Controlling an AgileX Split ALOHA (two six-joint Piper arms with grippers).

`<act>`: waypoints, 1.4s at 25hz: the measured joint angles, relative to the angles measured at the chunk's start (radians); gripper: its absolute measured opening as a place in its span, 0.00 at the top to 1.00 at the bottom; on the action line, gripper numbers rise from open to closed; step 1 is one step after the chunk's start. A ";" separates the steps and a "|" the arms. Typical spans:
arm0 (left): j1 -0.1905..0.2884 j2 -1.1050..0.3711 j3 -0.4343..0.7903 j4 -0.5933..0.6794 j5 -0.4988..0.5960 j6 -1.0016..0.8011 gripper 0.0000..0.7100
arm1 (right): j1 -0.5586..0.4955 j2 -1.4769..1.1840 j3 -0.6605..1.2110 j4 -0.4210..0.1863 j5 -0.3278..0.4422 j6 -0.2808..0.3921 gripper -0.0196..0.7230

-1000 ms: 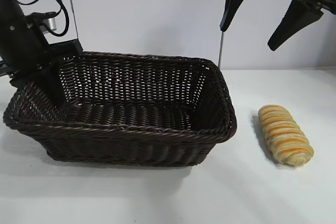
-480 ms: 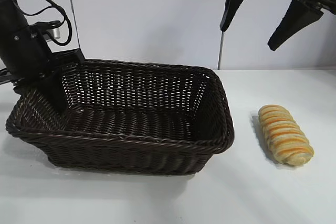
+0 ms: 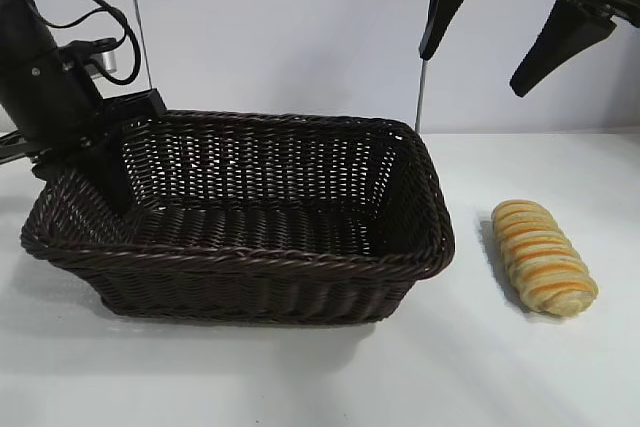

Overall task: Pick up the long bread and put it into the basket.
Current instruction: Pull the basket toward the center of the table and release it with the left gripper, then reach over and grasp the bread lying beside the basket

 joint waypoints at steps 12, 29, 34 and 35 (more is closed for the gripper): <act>0.000 0.000 0.000 -0.017 -0.029 0.000 0.76 | 0.000 0.000 0.000 0.000 0.000 0.000 0.22; 0.000 -0.113 -0.005 0.100 0.049 -0.099 0.08 | 0.000 0.000 0.000 0.000 0.000 0.000 0.22; 0.000 -0.212 -0.005 0.113 0.063 -0.113 0.06 | 0.000 0.000 0.000 0.000 0.000 0.000 0.22; 0.000 -0.232 -0.005 0.113 0.070 -0.113 0.06 | 0.000 0.000 0.000 0.000 0.000 0.000 0.22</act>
